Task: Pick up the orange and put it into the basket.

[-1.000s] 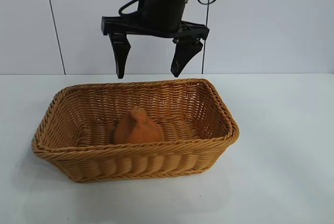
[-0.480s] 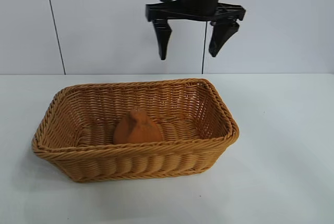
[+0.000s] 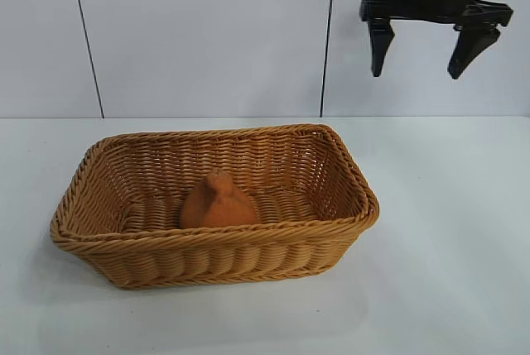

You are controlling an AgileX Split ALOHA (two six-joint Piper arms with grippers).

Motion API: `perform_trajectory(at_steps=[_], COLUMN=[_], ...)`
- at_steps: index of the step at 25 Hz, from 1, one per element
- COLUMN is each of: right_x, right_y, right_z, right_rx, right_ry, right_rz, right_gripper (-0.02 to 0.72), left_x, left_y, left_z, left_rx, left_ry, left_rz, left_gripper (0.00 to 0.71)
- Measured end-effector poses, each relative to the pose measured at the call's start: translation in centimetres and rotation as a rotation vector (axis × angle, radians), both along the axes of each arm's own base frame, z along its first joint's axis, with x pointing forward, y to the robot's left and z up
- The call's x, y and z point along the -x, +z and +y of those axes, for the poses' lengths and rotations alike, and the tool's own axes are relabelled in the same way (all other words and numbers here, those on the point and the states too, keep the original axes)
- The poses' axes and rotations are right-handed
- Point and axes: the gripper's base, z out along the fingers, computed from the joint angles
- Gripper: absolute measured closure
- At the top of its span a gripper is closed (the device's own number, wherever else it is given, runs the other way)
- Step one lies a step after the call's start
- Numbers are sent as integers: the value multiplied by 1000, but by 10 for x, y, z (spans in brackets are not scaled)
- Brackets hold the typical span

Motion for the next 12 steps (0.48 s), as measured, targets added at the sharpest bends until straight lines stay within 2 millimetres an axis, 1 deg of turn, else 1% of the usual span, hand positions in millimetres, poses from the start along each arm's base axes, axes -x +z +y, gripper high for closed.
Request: perform_trajectory(at_steps=[2,6,9,12], right_x=[-2,-4,-4,-3], right_y=[0,0,0,-1], right_z=[-15,-35,-42,-42], right_rx=[4,11,13,10], right_ry=[-22,-41,-51,-45], right_rz=[0,2,2,5], right_gripper=[20,20,20,20], left_x=[0,0,0,0], left_y=[0,0,0,0], left_z=[0,0,0,0], left_rx=[0,1,1,1], left_ry=[0,0,0,0], left_rz=[0,0,0,0], left_gripper=[38,38,38,38])
